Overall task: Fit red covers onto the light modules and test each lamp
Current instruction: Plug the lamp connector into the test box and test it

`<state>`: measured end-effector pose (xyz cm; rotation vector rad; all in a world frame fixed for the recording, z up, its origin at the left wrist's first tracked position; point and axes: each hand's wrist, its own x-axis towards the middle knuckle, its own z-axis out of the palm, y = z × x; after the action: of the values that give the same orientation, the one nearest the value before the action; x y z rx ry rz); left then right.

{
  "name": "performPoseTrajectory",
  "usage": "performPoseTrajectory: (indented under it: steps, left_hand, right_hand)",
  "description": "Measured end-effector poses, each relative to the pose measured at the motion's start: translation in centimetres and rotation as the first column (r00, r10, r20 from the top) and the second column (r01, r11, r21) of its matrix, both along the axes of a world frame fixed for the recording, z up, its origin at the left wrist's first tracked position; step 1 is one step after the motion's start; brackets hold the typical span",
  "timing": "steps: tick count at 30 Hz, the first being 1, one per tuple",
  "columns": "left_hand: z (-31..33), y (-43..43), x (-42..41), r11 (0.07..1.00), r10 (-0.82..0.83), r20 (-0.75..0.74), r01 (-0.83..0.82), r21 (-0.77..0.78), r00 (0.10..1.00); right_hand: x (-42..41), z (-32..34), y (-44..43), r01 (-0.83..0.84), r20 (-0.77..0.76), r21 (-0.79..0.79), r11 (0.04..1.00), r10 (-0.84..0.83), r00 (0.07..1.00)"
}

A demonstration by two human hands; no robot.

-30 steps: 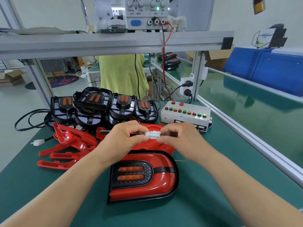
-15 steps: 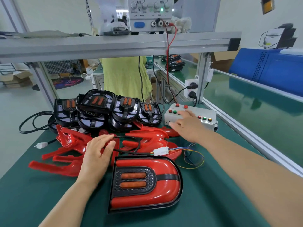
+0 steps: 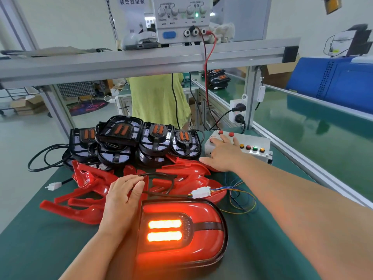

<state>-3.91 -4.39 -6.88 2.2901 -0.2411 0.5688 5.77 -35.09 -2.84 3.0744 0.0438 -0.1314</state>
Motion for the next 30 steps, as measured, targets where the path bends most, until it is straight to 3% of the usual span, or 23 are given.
performPoseTrajectory:
  steps: [17, 21, 25, 30]
  left_hand:
    - [-0.2, 0.2, 0.1, 1.000, -0.030, -0.005, 0.030, -0.005, 1.000]
    - [-0.3, 0.3, 0.1, 0.999, -0.037, -0.003, 0.037, -0.017, 0.999]
    - [-0.2, 0.3, 0.1, 0.999, -0.031, 0.000, 0.031, -0.019, 1.000]
    - [-0.1, 0.2, 0.1, 0.999, -0.036, -0.010, 0.036, -0.016, 0.999]
  right_hand:
    - [-1.2, -0.1, 0.9, 0.009, -0.005, 0.027, 1.000, -0.009, 1.000]
    - [-1.8, -0.3, 0.8, -0.009, 0.121, 0.053, 0.999, 0.003, 0.993]
    - [-2.0, -0.9, -0.1, 0.112, 0.256, 0.122, 0.986, -0.140, 0.956]
    - [-2.3, -1.4, -1.0, 0.245, 0.218, 0.140, 0.959, -0.271, 0.938]
